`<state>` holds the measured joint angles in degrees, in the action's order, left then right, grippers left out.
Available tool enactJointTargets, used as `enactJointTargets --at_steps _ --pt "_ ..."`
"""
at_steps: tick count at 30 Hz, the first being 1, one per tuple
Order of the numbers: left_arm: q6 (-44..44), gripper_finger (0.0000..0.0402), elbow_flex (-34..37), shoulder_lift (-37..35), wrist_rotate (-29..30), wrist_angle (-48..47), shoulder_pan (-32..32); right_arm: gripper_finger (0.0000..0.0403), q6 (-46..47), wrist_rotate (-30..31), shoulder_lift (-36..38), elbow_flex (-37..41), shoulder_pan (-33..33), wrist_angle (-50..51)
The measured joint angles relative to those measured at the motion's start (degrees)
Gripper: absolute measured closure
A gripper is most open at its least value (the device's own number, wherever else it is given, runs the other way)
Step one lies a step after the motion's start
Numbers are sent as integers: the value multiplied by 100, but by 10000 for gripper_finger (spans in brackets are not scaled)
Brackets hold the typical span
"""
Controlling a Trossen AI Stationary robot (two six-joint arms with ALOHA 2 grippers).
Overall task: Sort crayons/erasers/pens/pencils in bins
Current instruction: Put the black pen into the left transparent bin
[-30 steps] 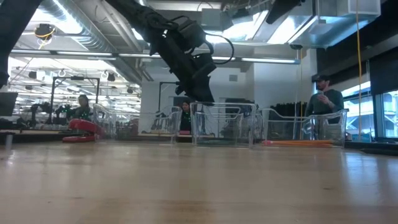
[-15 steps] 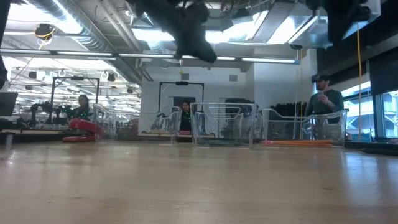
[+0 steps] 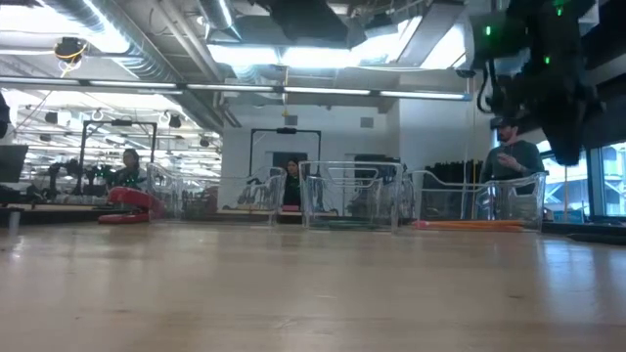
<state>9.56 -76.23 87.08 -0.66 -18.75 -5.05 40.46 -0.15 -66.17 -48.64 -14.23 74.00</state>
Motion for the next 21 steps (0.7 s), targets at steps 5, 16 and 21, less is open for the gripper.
enactJointTargets --at_steps 5,16,21 --pt "-22 326 0 -15 -5 -2 250 260 -39 3 -4 579 -487 -425" --pt "-305 326 0 -15 12 37 338 260 -254 -104 -9 1597 -1365 -1489" --pt "-308 326 0 -15 14 40 333 260 -361 -117 -9 1842 -1564 -1670"
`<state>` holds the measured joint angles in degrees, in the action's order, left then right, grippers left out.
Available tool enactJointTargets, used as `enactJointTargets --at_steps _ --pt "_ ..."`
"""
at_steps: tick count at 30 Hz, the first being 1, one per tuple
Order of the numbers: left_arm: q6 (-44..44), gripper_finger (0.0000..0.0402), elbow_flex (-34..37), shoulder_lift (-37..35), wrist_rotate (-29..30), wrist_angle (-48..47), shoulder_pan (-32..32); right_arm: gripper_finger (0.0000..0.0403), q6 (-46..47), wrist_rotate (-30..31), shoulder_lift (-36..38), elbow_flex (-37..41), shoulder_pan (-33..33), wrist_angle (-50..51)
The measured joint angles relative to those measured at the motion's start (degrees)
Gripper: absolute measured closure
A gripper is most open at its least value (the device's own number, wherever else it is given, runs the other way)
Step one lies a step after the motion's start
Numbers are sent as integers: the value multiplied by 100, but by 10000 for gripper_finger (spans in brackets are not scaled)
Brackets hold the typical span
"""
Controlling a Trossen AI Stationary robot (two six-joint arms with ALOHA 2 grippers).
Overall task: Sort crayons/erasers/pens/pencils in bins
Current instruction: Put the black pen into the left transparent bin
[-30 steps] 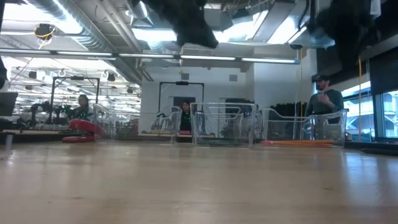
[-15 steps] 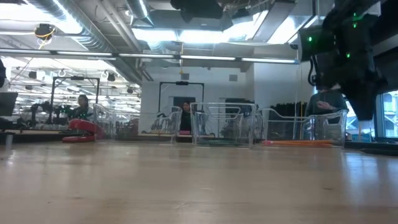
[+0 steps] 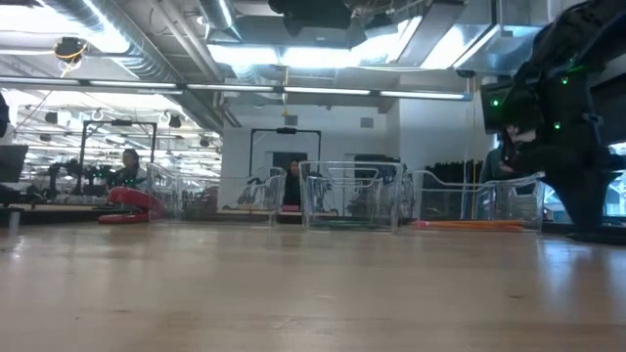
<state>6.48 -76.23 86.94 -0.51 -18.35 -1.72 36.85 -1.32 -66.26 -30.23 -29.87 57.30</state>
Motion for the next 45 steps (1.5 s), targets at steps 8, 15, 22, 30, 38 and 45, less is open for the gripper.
enactJointTargets --at_steps 8,15,22,30,38,45 --pt "-2 326 0 0 1 1 0 260 -156 -264 -210 297 -120 -333" --pt "0 326 0 0 2 0 0 260 -571 -597 -625 306 -120 -546" --pt "0 326 0 0 3 -2 0 260 -732 -678 -682 173 -114 -570" --pt "0 326 0 0 2 -2 -2 278 -720 -645 -682 163 -112 -619" --pt "5 326 0 0 2 -2 -2 358 -736 -496 -680 154 -112 -636" --pt "7 326 0 0 2 -2 -2 375 -756 -458 -673 145 -109 -647"
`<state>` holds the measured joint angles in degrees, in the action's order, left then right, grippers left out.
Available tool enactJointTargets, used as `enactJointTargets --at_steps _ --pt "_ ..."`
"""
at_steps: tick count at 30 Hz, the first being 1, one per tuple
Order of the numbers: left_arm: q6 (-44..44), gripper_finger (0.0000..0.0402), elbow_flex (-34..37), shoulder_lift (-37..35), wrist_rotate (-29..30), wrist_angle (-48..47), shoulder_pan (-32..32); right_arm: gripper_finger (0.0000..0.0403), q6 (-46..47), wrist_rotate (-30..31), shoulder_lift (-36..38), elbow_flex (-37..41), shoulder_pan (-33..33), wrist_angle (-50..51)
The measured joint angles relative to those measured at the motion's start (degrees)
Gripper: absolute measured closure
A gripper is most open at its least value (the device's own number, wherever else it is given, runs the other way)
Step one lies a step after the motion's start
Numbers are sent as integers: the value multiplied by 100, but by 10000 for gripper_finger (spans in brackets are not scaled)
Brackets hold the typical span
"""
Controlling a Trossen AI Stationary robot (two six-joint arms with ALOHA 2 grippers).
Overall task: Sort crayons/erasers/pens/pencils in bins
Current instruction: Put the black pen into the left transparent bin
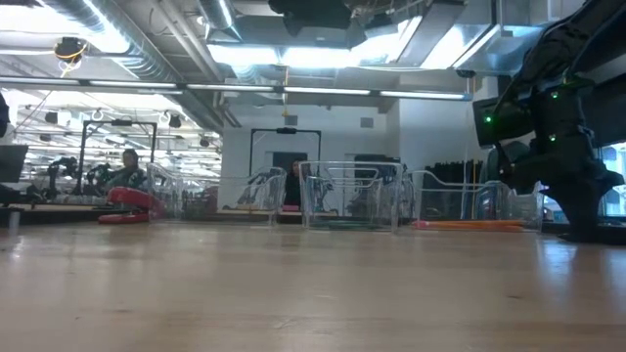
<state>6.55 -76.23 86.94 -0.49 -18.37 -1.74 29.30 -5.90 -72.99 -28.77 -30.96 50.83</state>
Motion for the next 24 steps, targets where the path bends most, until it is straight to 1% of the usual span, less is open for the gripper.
enactJointTargets --at_steps 4,9,16,24 --pt "2 326 0 0 0 0 0 362 9 -12 -2 0 2 -26" --pt "0 326 0 0 0 -2 0 365 17 -79 -11 -104 121 -199" --pt "-2 326 0 0 0 -2 0 365 20 -274 -9 -627 345 -383" --pt "-98 326 0 0 -1 -4 0 364 -60 -293 -9 -1360 559 -284"
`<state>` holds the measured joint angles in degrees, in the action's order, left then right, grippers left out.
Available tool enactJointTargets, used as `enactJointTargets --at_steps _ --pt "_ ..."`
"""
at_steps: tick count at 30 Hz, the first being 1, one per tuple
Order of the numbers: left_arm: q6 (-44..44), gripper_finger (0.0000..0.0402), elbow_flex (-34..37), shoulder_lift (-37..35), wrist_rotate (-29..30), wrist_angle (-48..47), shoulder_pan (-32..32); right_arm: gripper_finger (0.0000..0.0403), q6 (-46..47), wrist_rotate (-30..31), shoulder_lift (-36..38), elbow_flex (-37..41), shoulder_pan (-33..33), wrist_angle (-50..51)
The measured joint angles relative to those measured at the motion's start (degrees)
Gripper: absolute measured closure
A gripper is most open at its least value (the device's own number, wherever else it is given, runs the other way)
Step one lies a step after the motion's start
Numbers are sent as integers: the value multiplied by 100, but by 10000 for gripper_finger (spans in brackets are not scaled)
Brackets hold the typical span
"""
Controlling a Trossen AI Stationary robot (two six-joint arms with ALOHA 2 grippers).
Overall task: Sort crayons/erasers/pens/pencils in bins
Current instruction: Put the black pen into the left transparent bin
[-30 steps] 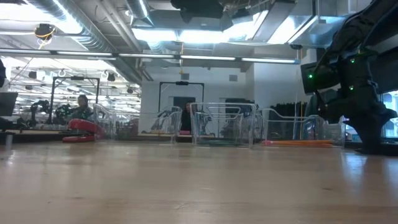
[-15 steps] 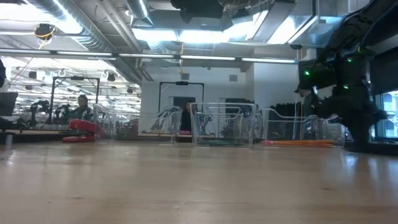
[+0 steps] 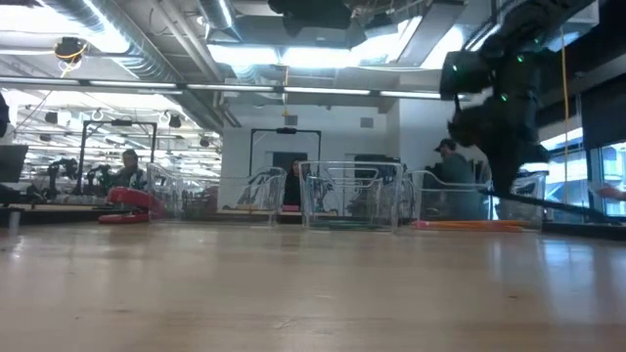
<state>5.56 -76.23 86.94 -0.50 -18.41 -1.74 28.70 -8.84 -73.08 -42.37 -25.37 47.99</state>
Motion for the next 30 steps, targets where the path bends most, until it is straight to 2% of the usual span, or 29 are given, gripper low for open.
enactJointTargets --at_steps 10,16,21,26,30 --pt "-376 326 0 -40 33 -301 2 364 -238 16 2 -1471 437 58" --pt "-804 326 0 -338 552 -815 0 365 -693 21 9 -2256 508 -389" --pt "-1268 326 0 -382 725 -871 0 365 -990 37 9 -2573 506 -1008" --pt "-1309 326 -2 -185 796 -478 -11 365 -1129 30 9 -2598 526 -1896" --pt "-1269 326 -2 -119 1165 -135 -43 364 -1291 17 9 -2598 573 -2311"
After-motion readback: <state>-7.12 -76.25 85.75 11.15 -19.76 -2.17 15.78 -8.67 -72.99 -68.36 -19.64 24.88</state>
